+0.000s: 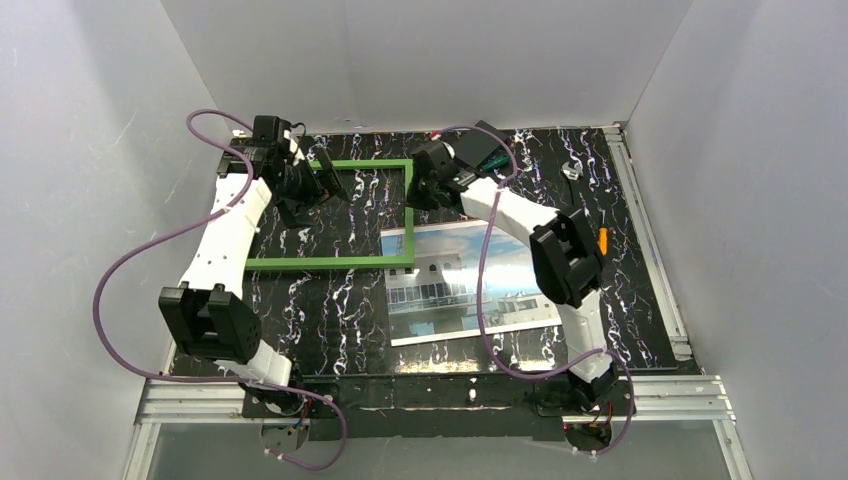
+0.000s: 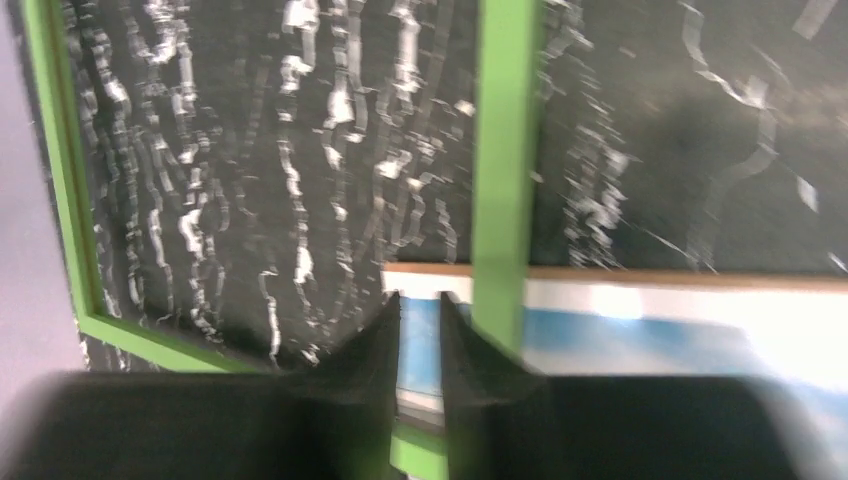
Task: Take the photo out of the frame
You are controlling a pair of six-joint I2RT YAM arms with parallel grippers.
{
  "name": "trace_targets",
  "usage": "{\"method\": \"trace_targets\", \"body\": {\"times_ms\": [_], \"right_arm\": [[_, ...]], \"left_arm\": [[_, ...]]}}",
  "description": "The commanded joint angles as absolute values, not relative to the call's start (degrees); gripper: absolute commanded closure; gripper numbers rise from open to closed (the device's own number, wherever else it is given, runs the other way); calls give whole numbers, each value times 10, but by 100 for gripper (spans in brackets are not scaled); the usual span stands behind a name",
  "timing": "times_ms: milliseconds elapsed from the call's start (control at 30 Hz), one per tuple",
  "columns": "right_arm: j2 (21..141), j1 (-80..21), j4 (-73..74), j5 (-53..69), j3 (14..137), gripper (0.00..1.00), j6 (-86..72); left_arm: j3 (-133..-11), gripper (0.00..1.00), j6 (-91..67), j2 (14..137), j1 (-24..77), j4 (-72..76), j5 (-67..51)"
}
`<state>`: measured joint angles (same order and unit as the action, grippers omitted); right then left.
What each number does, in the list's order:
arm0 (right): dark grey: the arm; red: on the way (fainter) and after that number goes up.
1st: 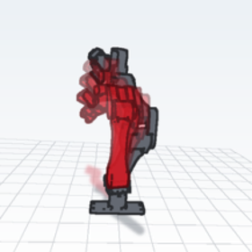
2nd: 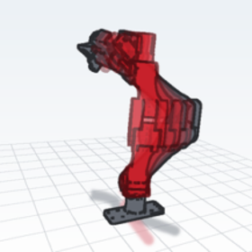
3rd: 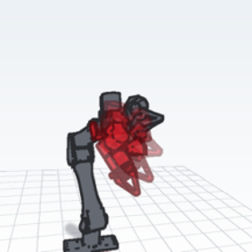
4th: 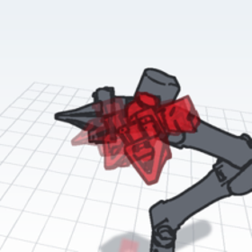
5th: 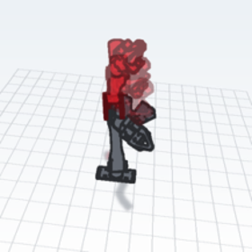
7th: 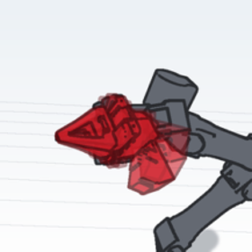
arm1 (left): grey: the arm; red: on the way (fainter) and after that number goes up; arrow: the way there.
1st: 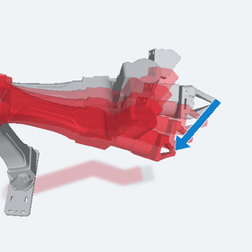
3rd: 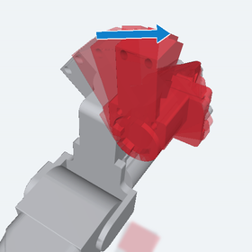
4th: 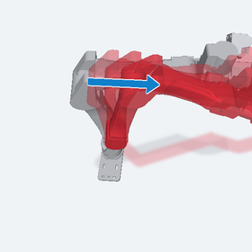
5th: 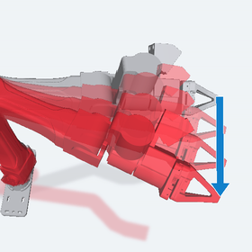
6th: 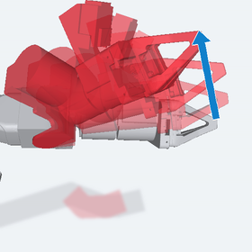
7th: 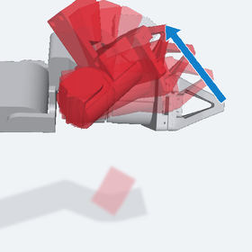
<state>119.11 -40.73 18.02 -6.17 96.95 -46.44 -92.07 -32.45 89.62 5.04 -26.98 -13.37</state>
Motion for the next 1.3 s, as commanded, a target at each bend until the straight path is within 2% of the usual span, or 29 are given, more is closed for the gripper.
{"method": "trace_targets", "body": {"times_ms": [0, 167, 267, 367, 433, 500, 567, 733, 967, 1267], "right_arm": [[1243, -420, 137, -20, 1060, 99, -484], [1301, -437, 152, -9, 1149, 99, -488], [1297, -437, 203, -30, 1159, 98, -479], [1256, -436, 260, -95, 1116, 72, -443], [1235, -438, 286, -119, 1092, 59, -410], [1223, -439, 324, -139, 1079, 47, -399], [1214, -439, 353, -145, 1063, 42, -396], [1216, -451, 367, -152, 1051, 39, -394], [1266, -468, 398, -164, 1096, 37, -407], [1313, -475, 416, -165, 1127, 49, -410]], "left_arm": [[-902, 2, -339, 837, 54, -299, -204], [-878, 2, -332, 817, 63, -283, -231], [-872, 2, -323, 815, 64, -288, -226], [-870, 2, -333, 812, 64, -287, -237], [-869, 2, -343, 816, 64, -282, -254], [-865, 2, -349, 819, 63, -277, -263], [-863, 2, -353, 820, 63, -274, -270], [-857, 2, -359, 817, 63, -267, -275], [-852, 2, -359, 821, 64, -264, -271], [-848, 2, -366, 825, 63, -257, -281]]}}
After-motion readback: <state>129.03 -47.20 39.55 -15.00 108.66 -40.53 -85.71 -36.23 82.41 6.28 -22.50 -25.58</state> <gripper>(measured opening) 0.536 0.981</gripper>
